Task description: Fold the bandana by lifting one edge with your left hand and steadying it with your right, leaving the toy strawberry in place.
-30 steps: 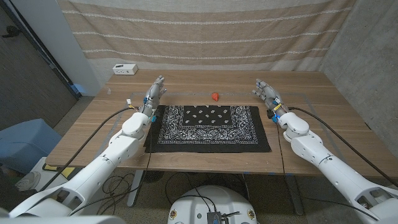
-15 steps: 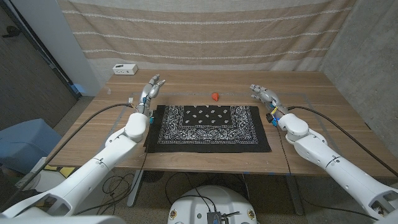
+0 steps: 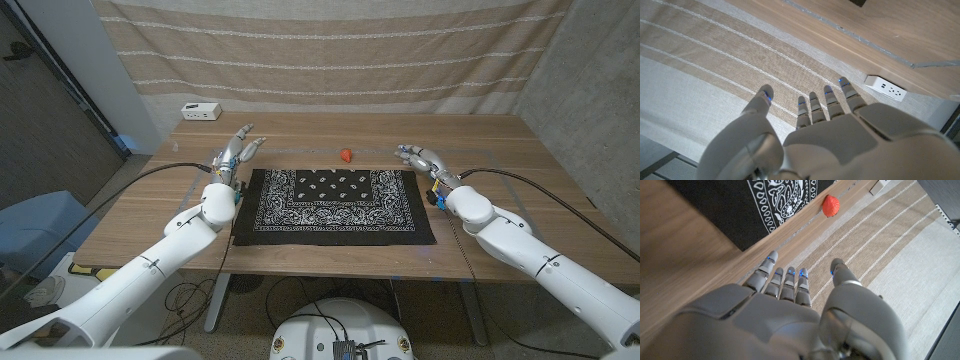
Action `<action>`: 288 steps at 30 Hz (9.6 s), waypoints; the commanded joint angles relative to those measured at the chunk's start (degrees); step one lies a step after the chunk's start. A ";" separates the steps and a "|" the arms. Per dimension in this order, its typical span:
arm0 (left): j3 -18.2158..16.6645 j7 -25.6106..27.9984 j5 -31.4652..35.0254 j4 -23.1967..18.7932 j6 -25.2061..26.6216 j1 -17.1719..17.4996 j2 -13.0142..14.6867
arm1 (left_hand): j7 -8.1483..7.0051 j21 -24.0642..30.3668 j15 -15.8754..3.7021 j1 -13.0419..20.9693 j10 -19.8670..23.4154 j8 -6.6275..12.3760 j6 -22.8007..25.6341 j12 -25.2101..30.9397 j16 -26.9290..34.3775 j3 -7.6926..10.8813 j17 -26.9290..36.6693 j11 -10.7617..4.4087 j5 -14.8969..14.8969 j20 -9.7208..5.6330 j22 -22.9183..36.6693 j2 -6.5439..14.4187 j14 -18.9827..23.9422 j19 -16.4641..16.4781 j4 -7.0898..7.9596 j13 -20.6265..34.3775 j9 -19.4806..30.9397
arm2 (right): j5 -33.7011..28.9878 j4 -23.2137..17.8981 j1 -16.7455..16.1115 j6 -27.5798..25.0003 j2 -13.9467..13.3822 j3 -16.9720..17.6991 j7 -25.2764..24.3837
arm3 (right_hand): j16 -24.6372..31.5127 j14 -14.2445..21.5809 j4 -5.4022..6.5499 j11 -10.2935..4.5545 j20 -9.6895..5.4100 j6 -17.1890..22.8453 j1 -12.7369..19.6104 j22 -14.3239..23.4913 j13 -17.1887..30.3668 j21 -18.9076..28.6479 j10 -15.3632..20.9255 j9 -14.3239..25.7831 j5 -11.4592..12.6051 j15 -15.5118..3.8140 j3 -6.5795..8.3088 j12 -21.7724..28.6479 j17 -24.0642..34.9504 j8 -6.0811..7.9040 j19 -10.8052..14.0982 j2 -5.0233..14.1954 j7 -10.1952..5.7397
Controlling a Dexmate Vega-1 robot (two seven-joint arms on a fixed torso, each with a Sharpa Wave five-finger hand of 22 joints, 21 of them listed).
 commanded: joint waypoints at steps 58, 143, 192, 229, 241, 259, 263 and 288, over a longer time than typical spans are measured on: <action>20.05 -20.78 22.77 -8.92 39.26 -9.93 7.93 | -0.06 0.10 -2.53 15.59 13.99 0.96 13.53 0.65 -0.31 -6.04 0.30 -1.44 0.15 -0.97 -0.02 -6.93 8.17 5.54 0.05 0.16 0.52 | -35.52 -20.52 -0.03 -35.56 -5.72 -15.64 4.58 | 0.47 1.43 1.84 -1.37 -0.34 8.81 4.63 0.13 0.22 -0.43 3.94 0.39 -0.25 -3.38 3.74 0.11 0.90 0.87 0.00 0.72 -0.74; 18.53 -18.53 40.11 -14.03 12.89 -14.76 -3.08 | 3.57 5.67 -10.43 37.07 46.49 11.65 50.23 13.60 12.90 -10.98 9.19 -4.03 1.73 -5.25 2.22 4.51 32.11 12.83 0.98 11.25 5.41 | -30.33 -16.18 -1.26 -31.62 -7.03 -14.33 4.01 | 2.28 7.55 5.17 -0.15 -0.35 19.41 4.68 0.11 0.28 0.22 15.67 0.39 -0.58 -4.11 4.55 1.49 1.23 0.53 3.10 0.60 0.75; 35.64 -24.85 47.20 13.27 -0.27 -32.55 -22.57 | 3.24 6.96 -10.53 37.07 45.44 12.25 49.76 15.54 12.07 -10.80 10.10 -3.93 2.32 -5.19 2.56 4.13 32.33 12.26 1.12 14.26 5.32 | -27.89 -14.06 -4.53 -24.44 -9.02 -10.24 2.23 | 1.93 7.59 5.00 -0.11 -0.34 19.80 5.32 0.11 0.32 0.03 15.90 0.44 -0.70 -3.92 4.67 0.70 1.15 -0.32 3.15 0.36 0.80; 38.56 -32.36 37.00 18.26 -5.99 -35.17 -23.18 | -1.95 6.37 -3.90 19.19 17.55 -2.85 16.53 -3.84 0.40 -15.00 5.43 -0.16 1.13 -1.47 1.50 1.50 14.58 1.94 7.23 4.43 0.53 | -27.24 -21.28 -8.66 -23.23 -12.07 -4.29 -1.15 | 3.04 10.89 5.40 0.23 0.58 20.25 5.29 0.11 0.36 0.40 16.59 0.48 -0.73 -3.57 4.43 0.33 1.39 -0.80 4.59 0.44 0.71; 34.72 -28.52 42.52 6.68 4.99 -29.10 -17.52 | -1.31 7.47 -4.72 18.10 19.09 -1.70 17.32 -3.25 0.83 -15.17 4.21 -0.67 0.92 -2.34 1.23 0.57 16.98 4.72 6.40 3.60 0.62 | -27.60 -21.89 -13.09 -17.47 -11.54 0.31 -9.77 | 3.02 10.96 5.40 0.04 0.49 20.24 5.47 0.12 0.36 0.50 16.44 0.48 -0.67 -3.65 4.51 0.10 1.49 -0.96 5.04 0.52 0.74; 34.49 -43.09 57.94 -4.06 23.64 -26.27 -12.35 | 0.87 10.87 -7.11 18.40 30.71 1.57 29.22 1.49 5.21 -18.00 4.87 -2.49 -0.04 -3.33 1.11 -2.54 25.50 12.01 2.57 4.29 1.08 | -28.71 -21.76 -15.56 -14.92 -8.76 3.26 -14.02 | 2.80 10.86 4.83 -0.19 0.29 20.07 6.16 0.15 0.37 0.51 16.09 0.50 -0.56 -4.00 4.74 -0.19 1.41 -1.15 5.30 0.31 0.63; 34.48 -45.97 60.23 -4.41 25.01 -26.32 -12.13 | 1.51 11.09 -7.41 17.74 32.60 2.09 31.51 2.55 5.70 -18.80 5.13 -2.59 0.17 -3.46 1.08 -3.07 26.55 12.30 2.64 4.66 1.17 | -27.98 -21.76 -16.20 -13.84 -8.36 4.18 -14.44 | 2.78 10.84 4.81 -0.13 0.25 20.08 6.20 0.16 0.37 0.50 16.04 0.50 -0.56 -3.95 4.72 -0.23 1.42 -1.17 5.31 0.29 0.62; 35.24 -58.56 70.01 1.20 25.54 -27.23 -14.71 | 3.60 10.59 -7.25 15.32 32.86 0.74 33.38 5.30 5.42 -21.97 6.47 -2.25 1.12 -2.97 1.21 -5.29 25.59 9.92 3.08 6.88 1.19 | -27.42 -22.32 -18.18 -12.57 -7.53 5.76 -13.84 | 2.77 11.01 4.83 -0.11 0.10 20.57 6.33 0.18 0.39 0.42 16.27 0.53 -0.54 -3.89 4.62 -0.26 1.56 -1.08 5.38 0.35 0.78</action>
